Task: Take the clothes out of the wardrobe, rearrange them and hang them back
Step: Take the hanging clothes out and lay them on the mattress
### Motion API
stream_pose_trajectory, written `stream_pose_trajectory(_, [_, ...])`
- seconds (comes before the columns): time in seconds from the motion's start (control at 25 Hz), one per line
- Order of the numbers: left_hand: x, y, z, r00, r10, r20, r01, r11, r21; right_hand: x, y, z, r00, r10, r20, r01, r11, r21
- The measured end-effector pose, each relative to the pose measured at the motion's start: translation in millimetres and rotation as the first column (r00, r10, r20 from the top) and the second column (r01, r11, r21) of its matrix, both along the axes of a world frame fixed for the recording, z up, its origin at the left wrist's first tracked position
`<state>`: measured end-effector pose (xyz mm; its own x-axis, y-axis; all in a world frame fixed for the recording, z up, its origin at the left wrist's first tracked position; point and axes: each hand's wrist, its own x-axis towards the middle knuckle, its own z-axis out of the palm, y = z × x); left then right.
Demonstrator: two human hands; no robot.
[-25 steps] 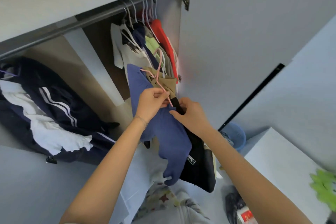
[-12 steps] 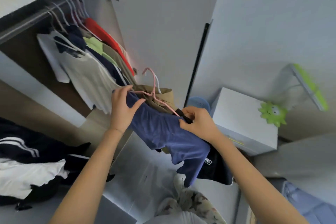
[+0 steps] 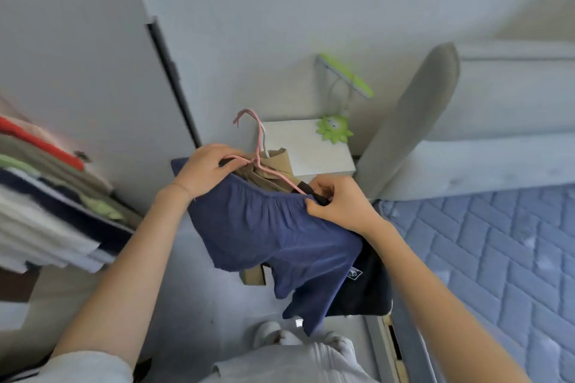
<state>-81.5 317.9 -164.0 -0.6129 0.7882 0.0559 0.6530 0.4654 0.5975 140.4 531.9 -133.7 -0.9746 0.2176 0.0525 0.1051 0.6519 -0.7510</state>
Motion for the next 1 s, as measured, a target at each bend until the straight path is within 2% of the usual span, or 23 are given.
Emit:
stream_pose_trajectory(0.12, [32,73,2,0.986,-0.144,0.077,0.145,0.989,-0.008,61,38,2,0.990,-0.140,0.014,0.140,0.990,-0.014])
stream_pose_trajectory(0.24, [80,149,-1,0.952,-0.297,0.072,0.298,0.954,-0.008,129,76,4,0.961,-0.276,0.031,0.277,0.960,-0.039])
stream_pose_trajectory(0.52, [217,294,-10,0.917,-0.393,0.074,0.390,0.920,0.048,278,147,-1,0.846,-0.525,0.090,0.526,0.850,0.022])
stream_pose_trajectory(0.68, [289,362,-7,0.876,-0.479,0.058,0.476,0.877,0.058,344,169,-9,0.657,-0.751,0.066,0.744,0.661,0.097])
stream_pose_trajectory(0.88, [354,451,-11,0.791,-0.610,0.044,0.611,0.791,-0.010,395,195,-25,0.366,-0.930,0.044,0.930,0.367,0.019])
stream_pose_trajectory(1.0, [372,505,-20,0.728,-0.686,0.018,0.686,0.726,-0.053,404,219,-36,0.253,-0.966,0.051,0.967,0.251,-0.048])
